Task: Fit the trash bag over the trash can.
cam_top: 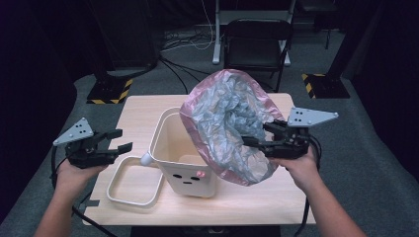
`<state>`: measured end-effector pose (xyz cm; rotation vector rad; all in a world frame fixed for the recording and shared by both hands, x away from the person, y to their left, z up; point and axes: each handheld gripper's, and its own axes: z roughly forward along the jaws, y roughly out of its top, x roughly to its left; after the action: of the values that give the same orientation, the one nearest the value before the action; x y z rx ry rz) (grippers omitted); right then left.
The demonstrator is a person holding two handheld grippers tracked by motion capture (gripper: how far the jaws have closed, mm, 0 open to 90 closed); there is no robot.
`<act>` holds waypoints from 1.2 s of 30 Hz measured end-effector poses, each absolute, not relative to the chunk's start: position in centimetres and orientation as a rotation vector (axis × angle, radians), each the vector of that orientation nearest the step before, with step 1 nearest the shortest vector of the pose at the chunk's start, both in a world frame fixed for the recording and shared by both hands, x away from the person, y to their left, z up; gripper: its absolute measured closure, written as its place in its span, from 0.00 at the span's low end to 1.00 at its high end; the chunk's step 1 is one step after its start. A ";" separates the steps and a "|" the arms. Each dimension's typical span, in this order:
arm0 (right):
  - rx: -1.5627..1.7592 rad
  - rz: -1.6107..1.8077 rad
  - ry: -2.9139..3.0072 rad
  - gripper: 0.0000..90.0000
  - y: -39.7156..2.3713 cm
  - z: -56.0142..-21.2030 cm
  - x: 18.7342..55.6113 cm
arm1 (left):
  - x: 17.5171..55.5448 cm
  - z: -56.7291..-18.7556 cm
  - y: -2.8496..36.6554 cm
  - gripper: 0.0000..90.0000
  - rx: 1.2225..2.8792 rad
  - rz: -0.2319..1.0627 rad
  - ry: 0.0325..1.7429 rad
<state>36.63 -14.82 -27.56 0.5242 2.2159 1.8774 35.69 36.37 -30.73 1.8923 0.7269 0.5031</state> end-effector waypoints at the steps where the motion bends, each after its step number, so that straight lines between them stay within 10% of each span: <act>1: 0.519 1.879 2.218 0.54 -14.5 -27.5 36.8 | 35.7 -30.6 36.3 0.41 1.893 0.504 0.723; 36: 0.388 1.877 2.304 0.52 -6.4 -24.7 38.6 | 36.9 -25.1 32.9 0.40 1.977 0.424 0.656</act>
<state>38.57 -6.36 -24.69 0.3882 2.3042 1.8766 36.94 32.91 -25.11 1.9769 0.6557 0.4238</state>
